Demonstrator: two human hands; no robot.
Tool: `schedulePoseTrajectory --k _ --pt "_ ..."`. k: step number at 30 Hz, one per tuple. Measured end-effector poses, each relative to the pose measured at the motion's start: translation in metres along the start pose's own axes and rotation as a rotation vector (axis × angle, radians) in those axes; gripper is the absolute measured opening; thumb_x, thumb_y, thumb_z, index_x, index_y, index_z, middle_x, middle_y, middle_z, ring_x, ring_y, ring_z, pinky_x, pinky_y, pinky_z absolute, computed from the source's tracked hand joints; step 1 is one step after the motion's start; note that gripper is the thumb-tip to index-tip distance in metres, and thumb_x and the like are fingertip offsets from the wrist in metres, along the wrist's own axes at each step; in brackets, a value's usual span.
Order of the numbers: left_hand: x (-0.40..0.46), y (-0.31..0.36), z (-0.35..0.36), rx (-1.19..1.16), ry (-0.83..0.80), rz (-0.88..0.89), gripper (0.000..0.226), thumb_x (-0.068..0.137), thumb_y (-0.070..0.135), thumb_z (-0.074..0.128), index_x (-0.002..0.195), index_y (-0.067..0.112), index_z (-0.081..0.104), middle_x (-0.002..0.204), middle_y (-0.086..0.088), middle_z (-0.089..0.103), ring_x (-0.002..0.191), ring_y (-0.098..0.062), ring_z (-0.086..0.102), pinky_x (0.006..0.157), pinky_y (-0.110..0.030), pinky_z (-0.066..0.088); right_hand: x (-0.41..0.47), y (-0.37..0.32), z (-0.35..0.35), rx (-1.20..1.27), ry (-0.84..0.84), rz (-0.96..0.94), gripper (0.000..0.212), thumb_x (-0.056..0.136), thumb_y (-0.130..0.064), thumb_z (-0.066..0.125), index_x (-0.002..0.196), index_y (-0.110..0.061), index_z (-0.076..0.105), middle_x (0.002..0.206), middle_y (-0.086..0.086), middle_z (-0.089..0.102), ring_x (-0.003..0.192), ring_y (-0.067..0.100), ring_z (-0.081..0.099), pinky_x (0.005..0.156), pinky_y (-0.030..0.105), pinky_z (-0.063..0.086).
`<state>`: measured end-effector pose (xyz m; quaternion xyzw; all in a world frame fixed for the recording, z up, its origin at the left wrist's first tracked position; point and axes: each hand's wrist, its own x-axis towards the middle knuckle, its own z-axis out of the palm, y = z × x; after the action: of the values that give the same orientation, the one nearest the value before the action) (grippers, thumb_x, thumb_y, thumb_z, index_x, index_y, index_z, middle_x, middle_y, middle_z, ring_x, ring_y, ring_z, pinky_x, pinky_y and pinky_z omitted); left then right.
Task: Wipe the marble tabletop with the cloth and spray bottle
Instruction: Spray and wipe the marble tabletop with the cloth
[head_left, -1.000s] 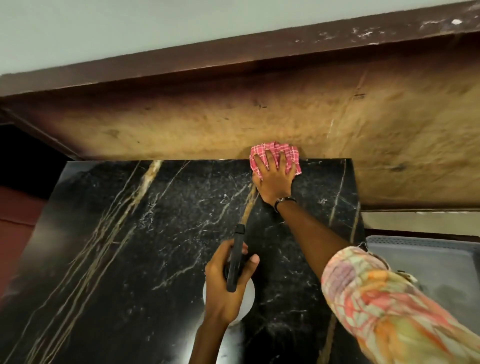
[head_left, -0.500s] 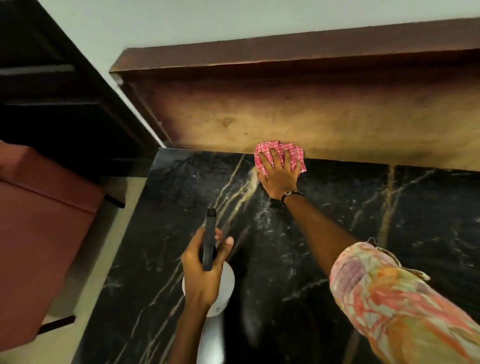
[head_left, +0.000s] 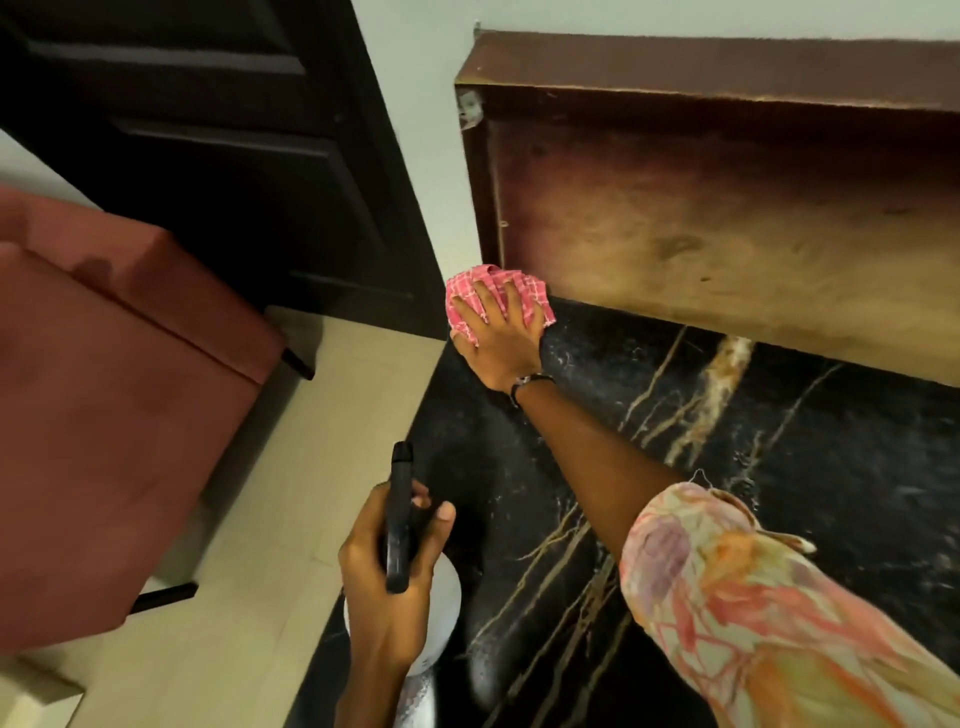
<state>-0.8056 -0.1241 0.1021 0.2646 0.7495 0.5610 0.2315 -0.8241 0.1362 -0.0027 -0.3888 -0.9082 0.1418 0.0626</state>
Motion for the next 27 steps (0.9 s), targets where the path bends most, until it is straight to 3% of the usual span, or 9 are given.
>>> schedulePoseTrajectory --k 5,10,16,22,24,27 --pt "0.009 -0.006 -0.01 0.022 0.006 0.004 0.017 0.076 0.035 0.069 0.089 0.027 0.061 0.072 0.009 0.059 0.057 -0.016 0.049 0.06 -0.036 0.042 0.019 -0.005 0.006 -0.051 0.069 0.068 0.051 0.095 -0.044 0.045 0.144 -0.032 0.038 0.158 0.003 0.027 0.143 0.037 0.02 0.109 0.06 0.017" --pt "0.009 -0.004 -0.013 0.012 -0.002 0.025 0.026 0.073 0.046 0.068 0.087 0.026 0.06 0.073 0.006 0.059 0.056 -0.019 0.05 0.06 -0.037 0.043 0.038 -0.036 0.007 -0.051 0.027 0.229 0.052 0.093 -0.039 0.045 0.142 -0.025 0.039 0.154 0.007 0.03 0.139 0.038 0.026 0.108 0.063 0.022" --pt "0.002 -0.003 -0.014 -0.003 -0.003 -0.002 0.019 0.075 0.036 0.07 0.088 0.026 0.061 0.066 0.008 0.055 0.058 -0.019 0.048 0.063 -0.041 0.042 0.011 0.009 -0.001 -0.157 0.104 0.003 0.051 0.094 -0.048 0.042 0.142 -0.03 0.041 0.154 0.002 0.035 0.135 0.036 0.034 0.105 0.059 0.026" --pt "-0.003 0.003 -0.027 0.002 -0.003 0.011 0.016 0.077 0.031 0.072 0.087 0.024 0.061 0.065 0.005 0.054 0.056 -0.017 0.049 0.063 -0.034 0.043 0.003 -0.006 0.006 -0.004 0.166 0.3 0.058 0.091 -0.046 0.048 0.146 -0.03 0.036 0.155 0.005 0.033 0.14 0.04 0.026 0.108 0.066 0.017" --pt "-0.008 0.003 -0.036 0.012 0.003 0.019 0.016 0.078 0.029 0.071 0.088 0.021 0.06 0.063 0.004 0.053 0.054 -0.018 0.049 0.063 -0.028 0.042 0.0 -0.015 0.007 0.007 0.136 0.252 0.055 0.093 -0.045 0.045 0.145 -0.031 0.037 0.156 0.003 0.032 0.142 0.039 0.023 0.109 0.066 0.015" --pt "-0.017 0.002 -0.053 0.026 0.038 0.002 0.016 0.079 0.027 0.072 0.088 0.02 0.06 0.06 0.004 0.051 0.053 -0.018 0.049 0.063 -0.03 0.042 -0.025 -0.027 0.012 -0.051 0.089 0.023 0.049 0.093 -0.044 0.047 0.14 -0.03 0.045 0.152 0.003 0.039 0.139 0.039 0.029 0.104 0.065 0.021"
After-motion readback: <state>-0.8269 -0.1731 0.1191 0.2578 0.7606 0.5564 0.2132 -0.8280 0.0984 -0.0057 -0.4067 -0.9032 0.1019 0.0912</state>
